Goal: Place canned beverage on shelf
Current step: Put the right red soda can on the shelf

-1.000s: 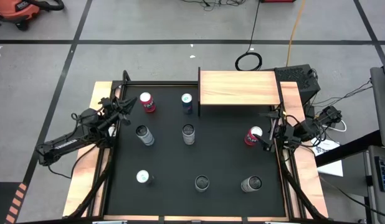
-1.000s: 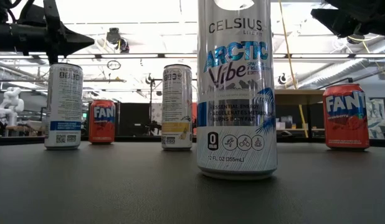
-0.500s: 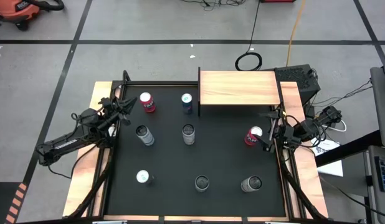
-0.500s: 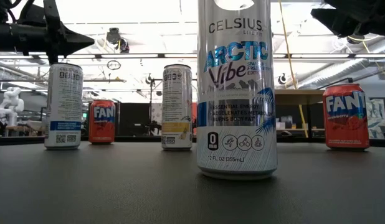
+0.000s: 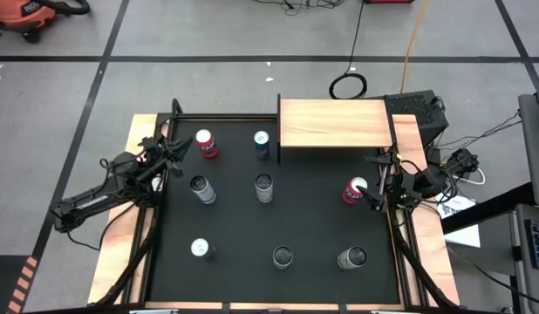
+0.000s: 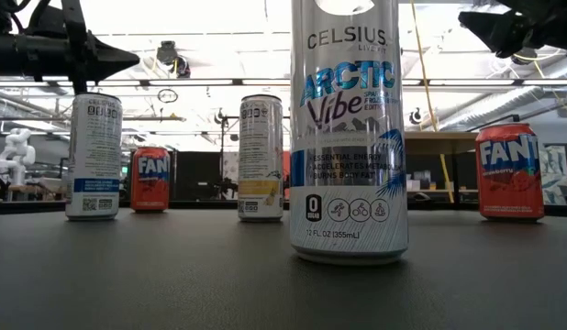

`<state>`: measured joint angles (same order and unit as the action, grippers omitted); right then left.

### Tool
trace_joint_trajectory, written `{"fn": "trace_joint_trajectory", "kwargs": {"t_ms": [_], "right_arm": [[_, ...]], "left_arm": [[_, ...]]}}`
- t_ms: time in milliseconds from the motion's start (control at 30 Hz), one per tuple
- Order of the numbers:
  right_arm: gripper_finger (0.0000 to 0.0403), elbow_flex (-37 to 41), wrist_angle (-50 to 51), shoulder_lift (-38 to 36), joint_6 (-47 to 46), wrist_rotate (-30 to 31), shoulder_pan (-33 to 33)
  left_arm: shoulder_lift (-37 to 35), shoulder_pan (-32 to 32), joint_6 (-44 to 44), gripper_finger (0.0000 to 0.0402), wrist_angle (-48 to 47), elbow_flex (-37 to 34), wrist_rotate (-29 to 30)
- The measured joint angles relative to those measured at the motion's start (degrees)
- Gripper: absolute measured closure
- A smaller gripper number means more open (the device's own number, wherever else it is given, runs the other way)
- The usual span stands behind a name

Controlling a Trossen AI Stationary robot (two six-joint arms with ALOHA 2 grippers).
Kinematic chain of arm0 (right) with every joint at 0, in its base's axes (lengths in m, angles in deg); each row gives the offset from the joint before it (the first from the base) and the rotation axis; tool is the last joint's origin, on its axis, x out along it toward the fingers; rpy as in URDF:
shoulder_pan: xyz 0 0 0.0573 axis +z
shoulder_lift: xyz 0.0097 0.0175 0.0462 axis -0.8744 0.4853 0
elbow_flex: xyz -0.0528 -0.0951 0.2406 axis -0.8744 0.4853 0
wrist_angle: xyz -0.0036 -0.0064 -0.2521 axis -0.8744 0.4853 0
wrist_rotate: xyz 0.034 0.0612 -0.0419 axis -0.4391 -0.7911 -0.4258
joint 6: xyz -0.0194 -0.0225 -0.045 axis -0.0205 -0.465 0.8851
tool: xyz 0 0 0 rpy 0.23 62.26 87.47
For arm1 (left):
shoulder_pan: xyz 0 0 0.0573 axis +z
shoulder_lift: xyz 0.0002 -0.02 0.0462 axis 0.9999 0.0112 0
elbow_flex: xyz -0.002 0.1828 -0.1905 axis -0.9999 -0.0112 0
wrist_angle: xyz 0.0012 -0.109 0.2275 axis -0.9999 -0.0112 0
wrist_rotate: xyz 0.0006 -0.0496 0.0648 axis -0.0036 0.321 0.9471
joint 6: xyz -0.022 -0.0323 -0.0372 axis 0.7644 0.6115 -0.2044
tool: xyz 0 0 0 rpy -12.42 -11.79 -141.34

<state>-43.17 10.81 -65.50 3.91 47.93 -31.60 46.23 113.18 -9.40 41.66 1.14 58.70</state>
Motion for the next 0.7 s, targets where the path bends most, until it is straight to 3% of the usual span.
{"fn": "trace_joint_trajectory", "kwargs": {"t_ms": [367, 567, 700], "right_arm": [[0.0014, -1.20, -2.29, 0.00, 0.44, -0.04, 0.00], [0.0014, -7.33, 8.47, 0.43, -2.03, 0.61, 0.00], [0.0014, -12.55, 18.53, 2.52, -5.37, 4.99, -0.02]], "left_arm": [[0.00, 0.00, -0.02, 0.0401, 0.00, 0.00, -2.64], [-0.01, 0.01, -0.01, 0.0401, 0.00, 0.00, -3.86], [-0.01, 0.01, 0.04, 0.0401, 0.00, 0.00, -5.91]]}}
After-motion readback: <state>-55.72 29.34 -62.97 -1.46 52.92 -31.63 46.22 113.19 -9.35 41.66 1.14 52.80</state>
